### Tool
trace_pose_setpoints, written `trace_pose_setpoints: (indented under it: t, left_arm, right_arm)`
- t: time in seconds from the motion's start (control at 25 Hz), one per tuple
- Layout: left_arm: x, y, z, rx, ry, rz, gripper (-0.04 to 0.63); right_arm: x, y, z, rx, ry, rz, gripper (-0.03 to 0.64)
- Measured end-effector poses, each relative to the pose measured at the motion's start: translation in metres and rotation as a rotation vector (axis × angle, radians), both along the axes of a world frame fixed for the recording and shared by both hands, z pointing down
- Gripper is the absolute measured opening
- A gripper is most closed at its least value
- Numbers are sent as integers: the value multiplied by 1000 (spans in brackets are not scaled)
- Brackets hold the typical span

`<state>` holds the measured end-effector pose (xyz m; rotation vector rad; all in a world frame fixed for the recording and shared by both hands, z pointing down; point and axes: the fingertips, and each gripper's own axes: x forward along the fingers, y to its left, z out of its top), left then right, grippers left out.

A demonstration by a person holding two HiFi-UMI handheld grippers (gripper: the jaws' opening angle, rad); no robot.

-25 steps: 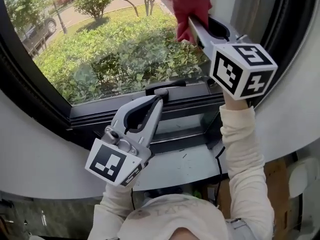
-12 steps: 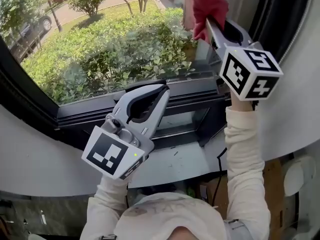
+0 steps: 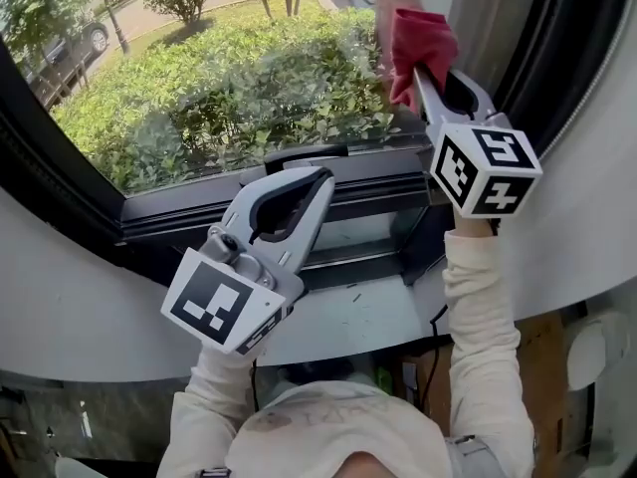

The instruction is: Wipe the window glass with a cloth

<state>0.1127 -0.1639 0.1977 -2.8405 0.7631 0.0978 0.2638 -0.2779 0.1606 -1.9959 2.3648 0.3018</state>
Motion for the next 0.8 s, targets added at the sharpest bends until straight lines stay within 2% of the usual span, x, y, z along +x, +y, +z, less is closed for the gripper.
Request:
trace_pose_setpoints:
  t: [0.2,0.48,0.8]
  left_arm:
    - [-23,2,1,1,13,-17,0]
    - [-70,-2,2,-4,34,-71,0]
    - [-137,-4,5,-3,58,-139,0]
  right_arm:
    - [-33,-1,-3,-5,44,-15,67]
    - [-110,-7,-11,13,99,-87,67]
    - [-195,-11,-14,27,112,-163,67]
